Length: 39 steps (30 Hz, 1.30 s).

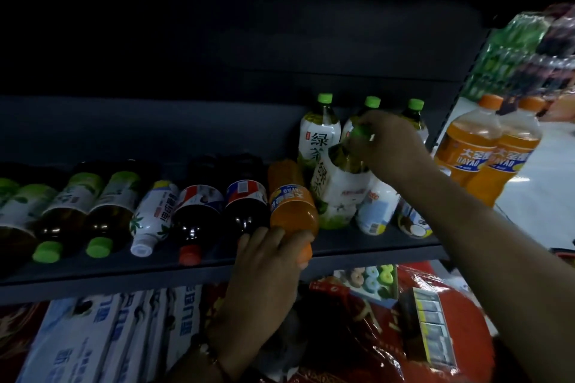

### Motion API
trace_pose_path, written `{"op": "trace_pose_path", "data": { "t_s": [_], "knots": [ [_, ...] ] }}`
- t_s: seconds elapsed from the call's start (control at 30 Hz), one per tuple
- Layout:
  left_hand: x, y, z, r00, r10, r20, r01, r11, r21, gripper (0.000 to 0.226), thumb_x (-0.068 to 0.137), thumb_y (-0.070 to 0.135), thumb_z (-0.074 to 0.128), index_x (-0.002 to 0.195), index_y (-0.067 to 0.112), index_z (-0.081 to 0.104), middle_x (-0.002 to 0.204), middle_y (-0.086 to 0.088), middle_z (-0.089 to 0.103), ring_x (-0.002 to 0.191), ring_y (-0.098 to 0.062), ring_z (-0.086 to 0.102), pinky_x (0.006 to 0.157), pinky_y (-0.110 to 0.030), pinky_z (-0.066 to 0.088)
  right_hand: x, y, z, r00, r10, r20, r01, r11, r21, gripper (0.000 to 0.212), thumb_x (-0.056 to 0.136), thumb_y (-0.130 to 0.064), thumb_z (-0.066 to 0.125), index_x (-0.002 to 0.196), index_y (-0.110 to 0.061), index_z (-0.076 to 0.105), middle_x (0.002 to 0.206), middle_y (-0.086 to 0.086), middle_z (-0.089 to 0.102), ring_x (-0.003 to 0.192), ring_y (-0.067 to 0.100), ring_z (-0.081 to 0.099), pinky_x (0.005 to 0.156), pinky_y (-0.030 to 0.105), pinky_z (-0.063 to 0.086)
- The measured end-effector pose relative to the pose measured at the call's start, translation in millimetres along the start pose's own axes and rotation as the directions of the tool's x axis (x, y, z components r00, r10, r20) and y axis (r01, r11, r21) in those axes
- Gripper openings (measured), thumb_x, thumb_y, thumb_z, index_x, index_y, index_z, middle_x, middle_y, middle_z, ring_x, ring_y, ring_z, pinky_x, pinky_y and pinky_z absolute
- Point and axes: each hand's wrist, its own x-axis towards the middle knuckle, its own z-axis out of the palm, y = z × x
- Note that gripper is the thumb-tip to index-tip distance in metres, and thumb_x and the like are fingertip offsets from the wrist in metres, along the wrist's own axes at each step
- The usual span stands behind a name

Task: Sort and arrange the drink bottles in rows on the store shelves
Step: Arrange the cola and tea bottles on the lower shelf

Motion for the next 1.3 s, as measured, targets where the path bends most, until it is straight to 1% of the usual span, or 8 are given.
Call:
{"op": "trace_pose_path", "data": {
  "t_s": [0.3, 0.4, 0.57, 0.7, 0.93, 1.07, 1.13, 1.3],
  "knots": [
    [54.3, 50.0, -73.7, 0.997, 0.013, -0.070, -0.025, 0.987, -0.160, 0.037, 0.094, 0.037, 0.060, 0.129, 0.033, 0.052, 0.106, 0.018, 0.044, 0.103, -0.007, 0.038, 0.081, -0.024, 0.029, 20.2, 9.4, 26.5, 0.995, -0.065, 0.071, 0.067, 0.997, -0.025, 0.064, 0.084, -0.039, 0.067, 0.141, -0.024, 0.043, 0.126, 0.012, 0.058, 0.112, 0.033, 0.058, 0.090, 0.045, 0.052],
    [92.6, 56.4, -85.6, 0.993, 0.024, -0.117, -0.044, 0.983, -0.180, 0.031, 0.096, 0.039, 0.055, 0.122, 0.023, 0.057, 0.101, 0.007, 0.060, 0.094, -0.015, 0.053, 0.084, -0.034, 0.045, 17.2, 16.2, 24.7, 0.989, -0.107, 0.105, 0.107, 0.994, 0.010, 0.072, 0.082, -0.044, 0.062, 0.146, -0.025, 0.037, 0.130, 0.011, 0.057, 0.113, 0.031, 0.059, 0.090, 0.046, 0.052],
    [167.5, 42.3, -76.5, 0.978, -0.205, -0.043, 0.194, 0.964, -0.181, 0.027, 0.094, 0.047, 0.054, 0.104, 0.022, 0.057, 0.088, 0.004, 0.059, 0.081, -0.014, 0.059, 0.071, -0.037, 0.053, 16.4, 24.5, 17.9, 0.992, -0.083, 0.092, 0.070, 0.988, 0.140, 0.063, 0.084, -0.044, 0.066, 0.141, -0.032, 0.042, 0.123, -0.001, 0.057, 0.107, 0.019, 0.058, 0.088, 0.040, 0.052],
    [200.0, 20.0, -69.6, 0.947, -0.301, -0.111, 0.298, 0.954, -0.045, 0.030, 0.094, 0.051, 0.054, 0.086, 0.021, 0.054, 0.074, 0.006, 0.054, 0.066, -0.007, 0.054, 0.050, -0.026, 0.033, 15.7, 29.3, 20.1, 0.985, -0.136, 0.108, 0.109, 0.970, 0.219, 0.056, 0.086, -0.040, 0.064, 0.138, -0.036, 0.044, 0.118, -0.002, 0.060, 0.101, 0.016, 0.060, 0.086, 0.041, 0.054],
    [188.8, 1.5, -68.3, 0.978, -0.181, -0.100, 0.182, 0.983, -0.005, 0.045, 0.095, 0.060, 0.046, 0.119, 0.024, 0.057, 0.101, 0.002, 0.065, 0.093, -0.017, 0.062, 0.073, -0.035, 0.051, 0.4, 29.8, 21.3, 0.988, -0.129, 0.089, 0.110, 0.976, 0.191, 0.073, 0.091, -0.033, 0.062, 0.153, -0.029, 0.023, 0.143, 0.005, 0.042, 0.124, 0.023, 0.049, 0.092, 0.033, 0.043],
    [135.3, -15.9, -81.2, 0.994, -0.107, 0.024, 0.107, 0.994, 0.012, 0.054, 0.099, 0.054, 0.043, 0.148, 0.031, 0.037, 0.127, 0.001, 0.061, 0.112, -0.018, 0.058, 0.090, -0.035, 0.049, -34.2, 17.1, 29.5, 0.979, -0.205, 0.019, 0.198, 0.963, 0.181, 0.065, 0.089, -0.027, 0.062, 0.147, -0.030, 0.032, 0.136, 0.000, 0.041, 0.110, 0.021, 0.054, 0.082, 0.036, 0.051],
    [89.0, -36.7, -86.2, 1.000, -0.004, 0.025, 0.001, 0.994, 0.108, 0.054, 0.099, 0.048, 0.048, 0.148, 0.029, 0.039, 0.130, 0.000, 0.059, 0.114, -0.019, 0.056, 0.093, -0.035, 0.047, -62.3, 4.5, 42.4, 0.954, -0.299, 0.017, 0.292, 0.940, 0.179, 0.059, 0.089, -0.029, 0.062, 0.142, -0.032, 0.035, 0.138, -0.005, 0.038, 0.112, 0.017, 0.050, 0.081, 0.022, 0.047],
    [-12.7, -110.4, -88.4, 0.984, 0.139, 0.116, -0.170, 0.930, 0.325, 0.058, 0.100, 0.055, 0.035, 0.149, 0.024, 0.042, 0.146, -0.012, 0.048, 0.125, -0.032, 0.053, 0.100, -0.050, 0.047, -118.6, -29.8, 97.5, 0.890, -0.385, 0.246, 0.332, 0.915, 0.231, 0.071, 0.095, -0.047, 0.051, 0.151, -0.044, 0.008, 0.158, -0.017, 0.003, 0.142, 0.012, 0.021, 0.105, 0.018, 0.028]
  ]
}}
